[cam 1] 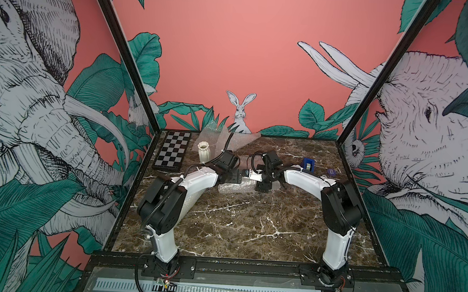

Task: Wrap vases in bubble wrap
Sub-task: Wrap the vase in bubble wrap.

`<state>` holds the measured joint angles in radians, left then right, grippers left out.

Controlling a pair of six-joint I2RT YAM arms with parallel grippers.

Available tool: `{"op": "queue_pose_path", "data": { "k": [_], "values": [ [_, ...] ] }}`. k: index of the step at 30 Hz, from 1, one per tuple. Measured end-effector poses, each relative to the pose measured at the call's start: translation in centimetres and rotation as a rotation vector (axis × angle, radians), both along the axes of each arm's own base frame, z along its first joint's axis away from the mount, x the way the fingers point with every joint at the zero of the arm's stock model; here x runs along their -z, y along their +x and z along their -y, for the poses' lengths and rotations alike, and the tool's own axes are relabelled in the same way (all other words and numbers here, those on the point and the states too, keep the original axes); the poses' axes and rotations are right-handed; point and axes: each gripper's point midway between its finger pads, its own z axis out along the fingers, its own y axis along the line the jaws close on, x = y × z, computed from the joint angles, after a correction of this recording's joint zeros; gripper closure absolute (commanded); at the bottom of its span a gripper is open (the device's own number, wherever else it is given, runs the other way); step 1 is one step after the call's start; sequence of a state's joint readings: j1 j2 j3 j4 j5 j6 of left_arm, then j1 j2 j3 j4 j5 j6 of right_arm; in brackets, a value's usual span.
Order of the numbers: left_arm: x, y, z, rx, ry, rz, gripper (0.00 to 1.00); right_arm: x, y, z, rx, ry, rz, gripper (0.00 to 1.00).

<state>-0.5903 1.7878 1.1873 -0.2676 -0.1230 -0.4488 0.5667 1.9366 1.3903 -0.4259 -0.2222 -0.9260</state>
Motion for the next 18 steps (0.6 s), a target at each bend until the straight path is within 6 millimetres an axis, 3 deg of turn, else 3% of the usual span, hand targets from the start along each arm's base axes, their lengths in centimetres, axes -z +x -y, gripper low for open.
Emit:
{"op": "queue_pose_path", "data": {
  "k": [8,18],
  "values": [
    [0.43,1.11,-0.34,-0.018,0.002,-0.006,0.09,0.6,0.22,0.01,-0.012,-0.023,-0.03,0.12],
    [-0.16,1.02,-0.48,-0.018,0.007,-0.024,0.09,0.52,-0.17,-0.33,-0.013,-0.007,-0.037,0.2]
  ]
}}
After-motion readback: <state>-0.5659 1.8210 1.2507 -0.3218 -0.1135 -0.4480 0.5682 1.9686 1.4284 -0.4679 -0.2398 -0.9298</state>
